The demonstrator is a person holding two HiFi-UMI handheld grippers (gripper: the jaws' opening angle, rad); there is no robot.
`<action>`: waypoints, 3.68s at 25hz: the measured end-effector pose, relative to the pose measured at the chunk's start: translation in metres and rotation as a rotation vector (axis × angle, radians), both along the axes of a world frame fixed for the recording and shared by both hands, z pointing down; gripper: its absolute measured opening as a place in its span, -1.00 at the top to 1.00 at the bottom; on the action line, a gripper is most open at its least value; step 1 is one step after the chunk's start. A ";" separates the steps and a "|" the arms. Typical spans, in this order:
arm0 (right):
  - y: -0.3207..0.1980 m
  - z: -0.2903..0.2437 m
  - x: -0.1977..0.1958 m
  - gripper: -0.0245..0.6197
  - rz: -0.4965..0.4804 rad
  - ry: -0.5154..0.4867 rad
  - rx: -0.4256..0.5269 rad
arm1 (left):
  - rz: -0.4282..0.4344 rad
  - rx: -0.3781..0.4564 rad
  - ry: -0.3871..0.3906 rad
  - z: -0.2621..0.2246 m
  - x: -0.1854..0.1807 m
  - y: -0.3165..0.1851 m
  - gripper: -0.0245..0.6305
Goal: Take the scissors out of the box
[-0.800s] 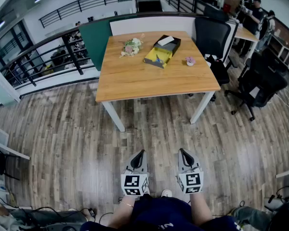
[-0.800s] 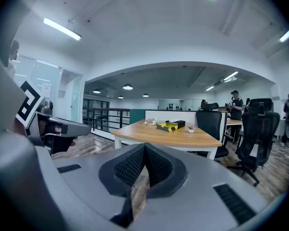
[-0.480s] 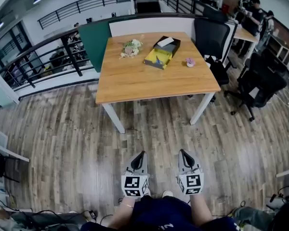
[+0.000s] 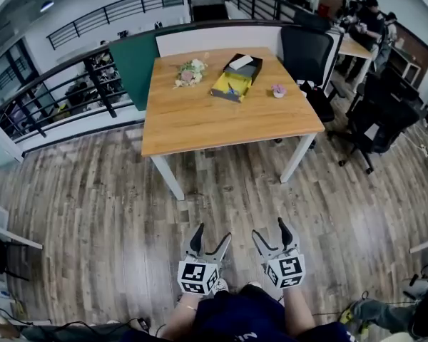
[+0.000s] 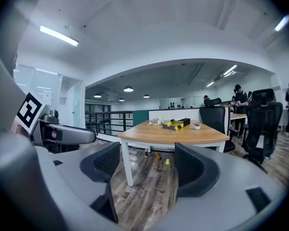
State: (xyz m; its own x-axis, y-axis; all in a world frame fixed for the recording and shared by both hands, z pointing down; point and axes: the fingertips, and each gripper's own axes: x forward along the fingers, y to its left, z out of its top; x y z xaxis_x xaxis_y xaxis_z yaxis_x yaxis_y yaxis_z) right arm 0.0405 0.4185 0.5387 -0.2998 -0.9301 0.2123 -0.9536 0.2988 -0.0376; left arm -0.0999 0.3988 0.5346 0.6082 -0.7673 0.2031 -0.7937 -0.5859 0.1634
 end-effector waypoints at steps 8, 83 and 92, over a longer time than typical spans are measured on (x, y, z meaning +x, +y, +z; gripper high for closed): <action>0.002 0.002 -0.016 -0.05 0.084 0.007 0.019 | 0.038 0.002 -0.013 0.005 -0.021 -0.001 -0.12; -0.533 0.043 0.062 0.19 0.048 0.033 -0.180 | 0.115 -0.086 -0.017 0.037 0.090 -0.545 -0.11; -0.581 0.053 0.053 0.24 0.104 0.023 -0.206 | 0.153 -0.064 -0.031 0.038 0.081 -0.600 -0.10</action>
